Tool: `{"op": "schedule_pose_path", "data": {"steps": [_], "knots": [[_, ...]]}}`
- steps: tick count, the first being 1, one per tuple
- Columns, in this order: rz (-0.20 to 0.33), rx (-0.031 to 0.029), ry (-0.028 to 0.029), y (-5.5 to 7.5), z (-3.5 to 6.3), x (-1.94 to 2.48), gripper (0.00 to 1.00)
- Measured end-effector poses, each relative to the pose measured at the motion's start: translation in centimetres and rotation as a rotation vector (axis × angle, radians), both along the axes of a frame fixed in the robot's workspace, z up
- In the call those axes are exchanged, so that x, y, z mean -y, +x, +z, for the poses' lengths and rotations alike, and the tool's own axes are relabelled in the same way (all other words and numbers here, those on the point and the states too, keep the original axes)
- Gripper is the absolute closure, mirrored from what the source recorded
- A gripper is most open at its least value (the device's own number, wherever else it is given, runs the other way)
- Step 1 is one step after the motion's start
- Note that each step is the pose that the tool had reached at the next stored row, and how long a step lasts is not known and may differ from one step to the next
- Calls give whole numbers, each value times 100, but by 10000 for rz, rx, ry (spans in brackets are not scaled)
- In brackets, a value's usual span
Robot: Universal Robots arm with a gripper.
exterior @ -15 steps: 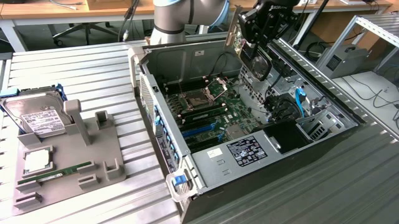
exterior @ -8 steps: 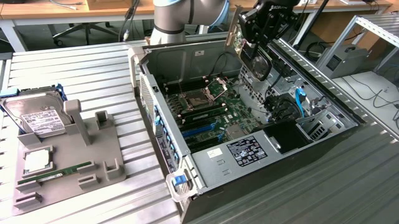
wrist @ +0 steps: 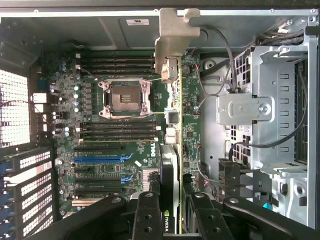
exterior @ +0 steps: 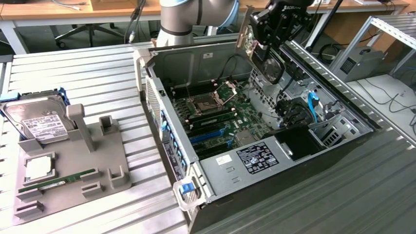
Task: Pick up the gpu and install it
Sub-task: 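Pick up the gpu and move the gpu toward the slot, then insert the gpu into the slot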
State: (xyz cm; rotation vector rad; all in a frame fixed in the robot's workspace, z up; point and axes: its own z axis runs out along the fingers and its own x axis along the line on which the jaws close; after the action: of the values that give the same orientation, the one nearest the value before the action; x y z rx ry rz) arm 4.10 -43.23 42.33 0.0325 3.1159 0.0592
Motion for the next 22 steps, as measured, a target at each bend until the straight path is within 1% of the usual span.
{"op": "schedule_pose_path", "data": {"steps": [8, 17, 22], "knots": [[-1, 0, 0, 144, 0, 0, 73], [-1, 0, 0, 195, 0, 0, 73], [3, 0, 0, 197, 0, 0, 73]]}}
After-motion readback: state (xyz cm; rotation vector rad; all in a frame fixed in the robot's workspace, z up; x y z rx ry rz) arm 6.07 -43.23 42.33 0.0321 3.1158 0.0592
